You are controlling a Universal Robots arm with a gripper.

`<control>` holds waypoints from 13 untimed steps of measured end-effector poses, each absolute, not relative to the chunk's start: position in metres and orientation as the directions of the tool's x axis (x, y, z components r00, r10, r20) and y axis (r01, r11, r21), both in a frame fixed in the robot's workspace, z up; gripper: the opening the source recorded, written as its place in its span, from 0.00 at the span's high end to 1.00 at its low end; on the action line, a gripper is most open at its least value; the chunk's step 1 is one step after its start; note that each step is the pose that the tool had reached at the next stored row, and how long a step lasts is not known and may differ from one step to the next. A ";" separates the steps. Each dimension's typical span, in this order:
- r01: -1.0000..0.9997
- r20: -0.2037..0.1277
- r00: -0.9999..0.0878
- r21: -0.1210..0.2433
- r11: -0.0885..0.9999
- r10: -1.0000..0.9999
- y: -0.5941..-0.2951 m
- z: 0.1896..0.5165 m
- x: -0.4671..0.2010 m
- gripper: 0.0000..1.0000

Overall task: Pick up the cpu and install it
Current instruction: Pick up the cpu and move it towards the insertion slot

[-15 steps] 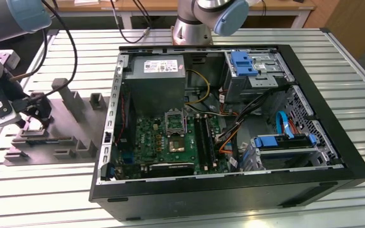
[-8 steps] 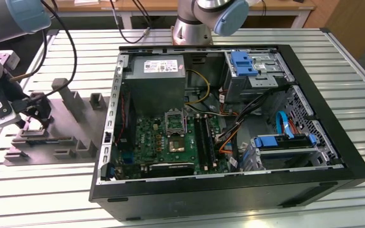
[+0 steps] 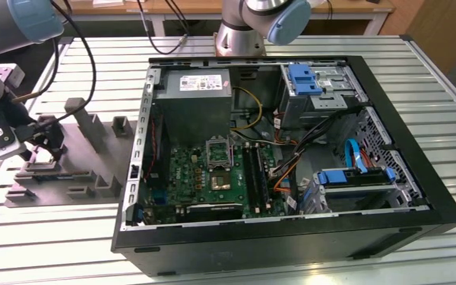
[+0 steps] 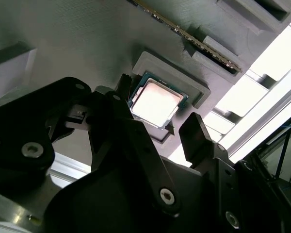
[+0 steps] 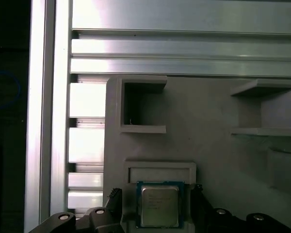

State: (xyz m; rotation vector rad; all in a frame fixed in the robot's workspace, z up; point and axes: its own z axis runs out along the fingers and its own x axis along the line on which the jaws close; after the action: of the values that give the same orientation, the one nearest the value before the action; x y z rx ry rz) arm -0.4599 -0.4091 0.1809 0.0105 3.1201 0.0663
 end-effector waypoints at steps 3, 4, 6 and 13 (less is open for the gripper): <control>0.006 -0.020 -1.000 0.045 0.999 0.007 -0.409 0.180 -0.460 0.33; 0.006 -0.020 -1.000 0.045 0.999 0.007 -0.409 0.179 -0.460 0.33; 0.006 -0.020 -1.000 0.047 0.999 0.007 -0.409 0.178 -0.460 0.33; 0.006 -0.021 -1.000 0.047 0.999 0.007 -0.409 0.178 -0.460 0.42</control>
State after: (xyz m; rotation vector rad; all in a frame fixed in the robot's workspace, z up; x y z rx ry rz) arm -0.4601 -0.4091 0.1782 0.0107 3.1200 0.0733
